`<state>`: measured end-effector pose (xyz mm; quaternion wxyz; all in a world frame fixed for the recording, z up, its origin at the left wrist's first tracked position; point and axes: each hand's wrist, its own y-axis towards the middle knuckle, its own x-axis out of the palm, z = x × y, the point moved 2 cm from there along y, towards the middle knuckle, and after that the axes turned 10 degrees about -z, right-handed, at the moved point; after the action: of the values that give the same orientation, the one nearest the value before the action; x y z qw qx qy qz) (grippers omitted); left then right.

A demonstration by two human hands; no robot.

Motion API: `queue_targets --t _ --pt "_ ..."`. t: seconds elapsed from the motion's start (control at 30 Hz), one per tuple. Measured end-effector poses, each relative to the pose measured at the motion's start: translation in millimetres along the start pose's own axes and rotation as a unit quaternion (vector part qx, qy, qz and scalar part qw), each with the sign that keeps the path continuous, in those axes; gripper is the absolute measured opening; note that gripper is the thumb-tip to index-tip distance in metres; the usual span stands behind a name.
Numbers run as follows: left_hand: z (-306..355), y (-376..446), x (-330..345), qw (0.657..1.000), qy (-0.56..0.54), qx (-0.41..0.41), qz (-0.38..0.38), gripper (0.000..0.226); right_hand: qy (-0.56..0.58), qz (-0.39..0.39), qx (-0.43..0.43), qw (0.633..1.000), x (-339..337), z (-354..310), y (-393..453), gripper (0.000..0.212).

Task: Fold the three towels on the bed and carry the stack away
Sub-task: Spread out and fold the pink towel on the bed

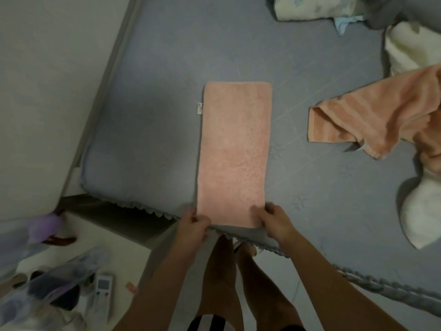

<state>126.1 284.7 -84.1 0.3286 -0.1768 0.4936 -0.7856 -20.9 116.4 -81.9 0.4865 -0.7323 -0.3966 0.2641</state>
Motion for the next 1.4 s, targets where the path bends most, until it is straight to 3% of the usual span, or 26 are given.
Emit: queue_targets --t 0.1,0.2,0.33,0.43,0.53,0.7,0.87,0.93,1.03,1.1,1.17,1.3,1.4 --pt "11.0 25.4 -12.6 0.989 0.093 0.08 0.08 0.038 -0.021 0.046 0.005 0.999 4.1 6.2 13.8 0.032" --pt "14.0 51.1 -24.7 0.99 0.122 0.057 0.044 0.028 -0.01 0.041 0.007 0.999 8.1 11.5 17.9 0.028" --pt "11.7 57.9 -30.9 0.995 0.092 -0.006 -0.038 0.034 -0.002 0.026 0.0 1.0 9.0 16.6 16.2 0.034" --pt "6.8 48.0 -28.1 0.998 -0.021 -0.03 -0.048 0.042 0.068 0.036 0.0 0.997 4.7 13.0 2.0 0.035" --pt "5.9 24.4 -26.1 0.988 -0.142 -0.044 -0.042 0.048 0.063 0.055 -0.029 0.996 -8.1 3.7 -31.1 0.035" --pt "43.3 -16.5 -20.7 0.989 -0.135 0.063 0.008 0.039 0.075 -0.031 -0.129 0.988 -36.2 -35.5 -80.4 0.025" --pt "121.0 -12.9 -8.9 0.959 -0.209 0.161 -0.107 0.033 0.171 -0.08 -0.132 0.973 -49.1 -101.3 -49.5 0.024" --pt "148.1 6.0 -4.6 0.964 -0.136 0.194 -0.122 0.035 0.204 -0.089 -0.122 0.967 -56.1 -130.4 -26.0 0.027" --pt "168.5 46.1 4.6 0.964 0.082 0.238 -0.084 0.052 0.181 -0.05 -0.109 0.976 -68.4 -162.9 9.3 0.027" --pt "175.5 70.2 9.0 0.954 0.157 0.239 -0.092 0.063 0.051 0.024 -0.098 0.994 -74.2 -170.2 31.7 0.032" --pt "182.6 86.3 8.7 0.942 0.201 0.247 -0.109 0.068 -0.099 0.072 -0.097 0.988 -74.7 -171.8 48.9 0.048" --pt "189.8 107.0 0.8 0.887 0.333 0.301 -0.113 0.045 -0.198 0.098 -0.219 0.95 -71.9 -175.8 60.5 0.063" --pt "192.1 112.3 -4.2 0.834 0.422 0.298 -0.193 0.034 -0.275 0.064 -0.278 0.918 -70.5 -177.8 58.2 0.059"
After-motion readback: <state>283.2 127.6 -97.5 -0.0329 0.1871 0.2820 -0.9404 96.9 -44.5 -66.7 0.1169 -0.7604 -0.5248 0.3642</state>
